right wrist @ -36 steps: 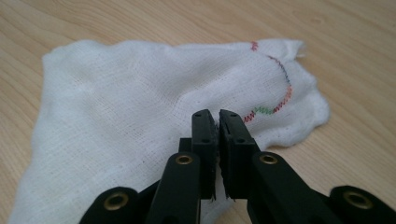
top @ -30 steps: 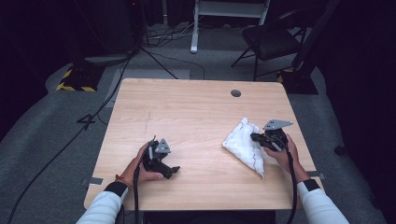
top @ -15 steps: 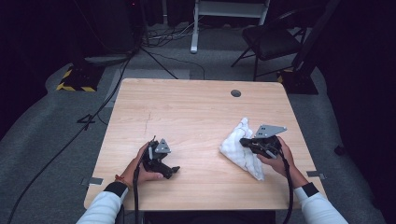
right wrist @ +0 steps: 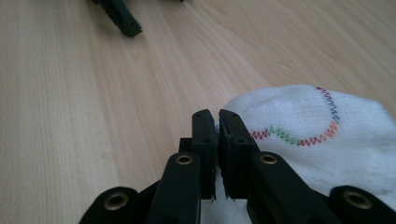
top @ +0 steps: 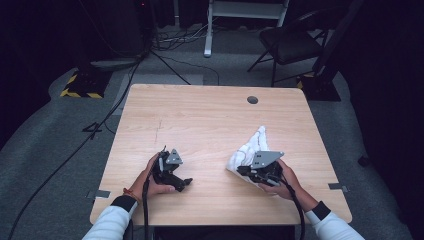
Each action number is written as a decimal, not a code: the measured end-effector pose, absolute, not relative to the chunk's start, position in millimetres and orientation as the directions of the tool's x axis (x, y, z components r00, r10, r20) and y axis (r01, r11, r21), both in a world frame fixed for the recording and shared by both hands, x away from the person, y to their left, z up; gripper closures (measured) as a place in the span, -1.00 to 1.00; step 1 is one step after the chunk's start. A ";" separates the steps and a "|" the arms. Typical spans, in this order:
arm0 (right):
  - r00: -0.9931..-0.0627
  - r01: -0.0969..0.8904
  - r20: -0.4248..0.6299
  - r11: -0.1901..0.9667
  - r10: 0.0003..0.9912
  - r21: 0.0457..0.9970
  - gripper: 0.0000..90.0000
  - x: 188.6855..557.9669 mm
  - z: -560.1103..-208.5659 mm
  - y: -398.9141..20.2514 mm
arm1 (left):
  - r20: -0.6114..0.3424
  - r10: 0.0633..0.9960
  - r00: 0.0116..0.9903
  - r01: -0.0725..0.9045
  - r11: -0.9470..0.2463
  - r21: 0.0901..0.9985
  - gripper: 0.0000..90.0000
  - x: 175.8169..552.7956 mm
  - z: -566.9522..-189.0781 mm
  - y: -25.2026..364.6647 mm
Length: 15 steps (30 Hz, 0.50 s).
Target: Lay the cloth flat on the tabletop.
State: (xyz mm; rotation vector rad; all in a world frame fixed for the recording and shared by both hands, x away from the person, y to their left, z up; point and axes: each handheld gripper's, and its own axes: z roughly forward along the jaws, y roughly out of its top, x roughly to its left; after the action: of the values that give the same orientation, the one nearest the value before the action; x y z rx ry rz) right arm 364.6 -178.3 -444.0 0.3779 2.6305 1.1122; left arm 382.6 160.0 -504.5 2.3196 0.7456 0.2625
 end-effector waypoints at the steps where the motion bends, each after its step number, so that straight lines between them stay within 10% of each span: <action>1: -0.932 0.136 -0.136 0.673 0.335 0.727 0.90 364.6 -444.0 -178.3 | -0.014 0.578 0.816 0.442 -0.607 0.661 -0.99 382.6 -504.5 160.0; 15: -0.961 0.062 -0.149 0.704 0.235 0.707 0.67 329.0 -453.4 -149.5 | -0.015 0.607 0.795 0.467 -0.596 0.653 -0.99 380.3 -503.5 154.1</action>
State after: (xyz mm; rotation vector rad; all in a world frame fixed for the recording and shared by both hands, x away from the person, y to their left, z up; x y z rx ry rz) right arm 329.0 -149.5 -453.4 0.2375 2.6848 1.1015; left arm 380.3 154.1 -503.5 2.3172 0.7906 0.2748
